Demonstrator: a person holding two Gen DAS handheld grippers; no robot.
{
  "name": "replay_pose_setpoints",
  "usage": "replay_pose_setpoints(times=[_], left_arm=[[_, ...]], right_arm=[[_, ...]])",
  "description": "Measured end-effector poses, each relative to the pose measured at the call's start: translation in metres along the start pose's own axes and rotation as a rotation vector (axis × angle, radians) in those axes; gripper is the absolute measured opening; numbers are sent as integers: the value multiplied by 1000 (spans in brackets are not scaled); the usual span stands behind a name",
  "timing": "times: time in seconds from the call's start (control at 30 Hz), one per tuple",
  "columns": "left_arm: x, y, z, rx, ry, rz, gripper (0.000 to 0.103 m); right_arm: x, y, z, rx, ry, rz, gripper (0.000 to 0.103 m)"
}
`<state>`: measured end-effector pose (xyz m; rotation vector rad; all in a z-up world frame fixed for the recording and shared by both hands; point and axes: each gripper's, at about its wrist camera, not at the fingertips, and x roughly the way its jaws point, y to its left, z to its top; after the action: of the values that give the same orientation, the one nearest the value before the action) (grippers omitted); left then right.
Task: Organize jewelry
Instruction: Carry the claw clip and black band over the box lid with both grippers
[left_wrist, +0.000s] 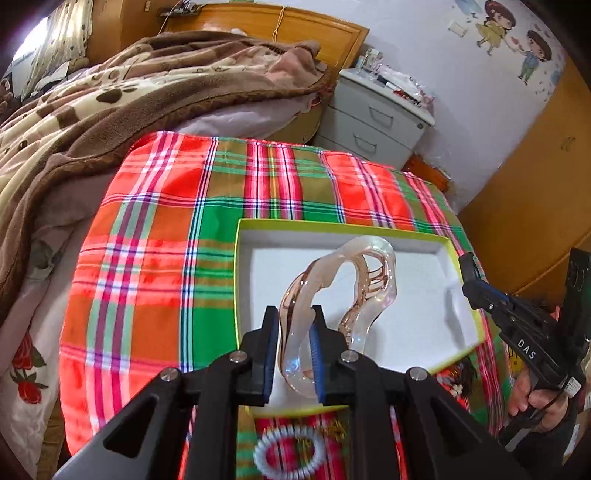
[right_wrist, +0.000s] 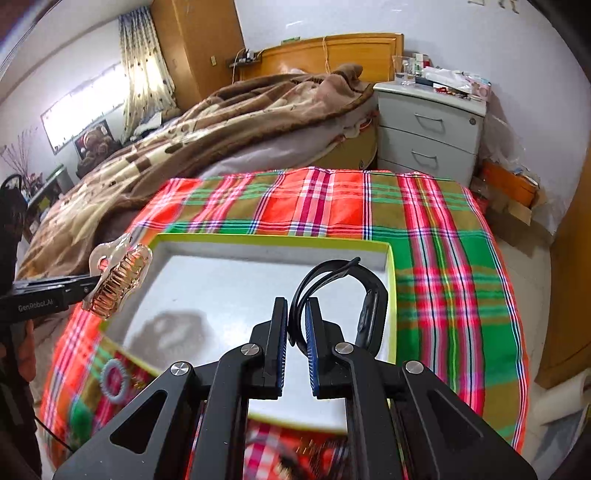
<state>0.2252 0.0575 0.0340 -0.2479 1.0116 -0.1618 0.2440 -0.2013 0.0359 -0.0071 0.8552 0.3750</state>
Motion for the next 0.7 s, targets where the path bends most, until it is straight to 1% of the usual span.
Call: replay_pose_setpoints(times=[0.17,0.27,0.33,0.43,0.57,0.7], left_arm=[[23,-2,13,16,21,0,17],[37,1,19,5,44,13,17],[42,-1,20,16,40,30,17],[48,0,22,13,53,24,17],[54,2,23,4,59,43,18],[61,3,22,1,80,55,18]], right_arm=[[29,-7,11,-11,44,-6,10],[42,-7,13,-17,66,-4,10],[48,-7,15,-24,78,-3,10],[54,-6,17,-37,87,-4,10],[62,-7,18,-42,113,-2,10],[67,-4,21,-59,114,-14,10]])
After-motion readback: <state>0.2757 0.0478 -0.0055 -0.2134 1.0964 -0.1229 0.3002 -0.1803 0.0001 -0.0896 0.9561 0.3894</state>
